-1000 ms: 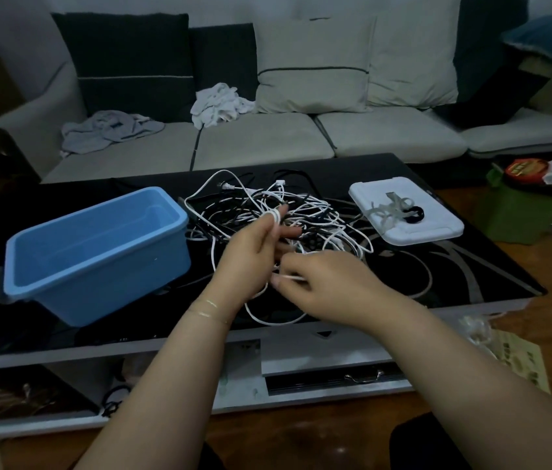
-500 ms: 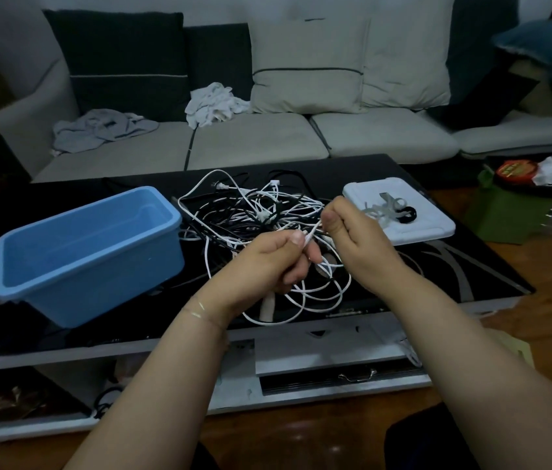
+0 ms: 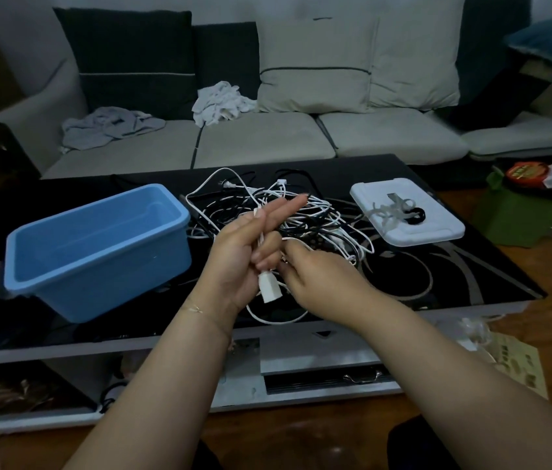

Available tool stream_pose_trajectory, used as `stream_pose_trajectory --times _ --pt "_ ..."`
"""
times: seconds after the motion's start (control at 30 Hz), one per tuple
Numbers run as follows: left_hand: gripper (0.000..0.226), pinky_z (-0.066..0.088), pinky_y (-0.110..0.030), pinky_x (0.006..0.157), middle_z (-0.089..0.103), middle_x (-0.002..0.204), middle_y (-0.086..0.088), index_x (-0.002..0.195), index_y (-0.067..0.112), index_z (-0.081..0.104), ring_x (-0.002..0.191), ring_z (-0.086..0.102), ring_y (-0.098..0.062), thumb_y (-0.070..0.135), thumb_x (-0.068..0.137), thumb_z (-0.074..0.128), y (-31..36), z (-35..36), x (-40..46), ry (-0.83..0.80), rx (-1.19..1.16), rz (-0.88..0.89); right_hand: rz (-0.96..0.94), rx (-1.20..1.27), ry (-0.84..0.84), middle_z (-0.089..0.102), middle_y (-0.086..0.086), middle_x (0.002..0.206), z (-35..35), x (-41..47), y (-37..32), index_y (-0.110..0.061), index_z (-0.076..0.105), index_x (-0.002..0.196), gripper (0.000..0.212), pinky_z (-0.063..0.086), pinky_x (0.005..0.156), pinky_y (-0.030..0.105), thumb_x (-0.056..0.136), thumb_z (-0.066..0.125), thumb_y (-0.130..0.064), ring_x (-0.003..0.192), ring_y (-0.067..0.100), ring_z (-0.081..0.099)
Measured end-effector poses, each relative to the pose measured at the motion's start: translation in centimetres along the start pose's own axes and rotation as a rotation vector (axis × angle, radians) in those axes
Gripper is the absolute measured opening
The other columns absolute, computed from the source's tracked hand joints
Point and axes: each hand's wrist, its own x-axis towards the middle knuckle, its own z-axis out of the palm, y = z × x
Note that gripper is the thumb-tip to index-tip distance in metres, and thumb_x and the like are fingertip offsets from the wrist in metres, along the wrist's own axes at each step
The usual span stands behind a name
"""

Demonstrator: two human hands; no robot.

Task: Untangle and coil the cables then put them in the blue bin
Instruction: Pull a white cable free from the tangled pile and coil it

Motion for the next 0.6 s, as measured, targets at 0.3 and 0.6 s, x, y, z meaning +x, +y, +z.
stream_pose_trajectory --times 0.3,0.6 --pt "0.029 0.054 -0.021 0.063 0.073 0.101 0.000 0.131 0.006 0.040 0.073 0.071 -0.013 0.018 0.107 0.026 -0.7 -0.7 0.5 0.184 0.357 0.127 -0.081 0.041 -0.093 0.066 0.009 0.093 0.0 -0.5 -0.6 -0.023 0.053 0.103 0.016 0.039 0.062 0.036 0.096 0.044 -0.034 0.087 0.033 0.059" --pt "0.035 0.046 -0.038 0.098 0.069 0.116 0.002 0.132 0.013 0.048 0.109 0.063 -0.017 0.029 0.105 0.032 -2.1 -0.3 0.3 0.002 1.151 0.100 0.067 0.114 -0.119 0.056 -0.018 0.060 -2.6 -0.6 0.5 -0.027 0.052 0.063 0.023 0.031 0.049 0.025 0.079 0.055 -0.043 0.056 0.007 0.048"
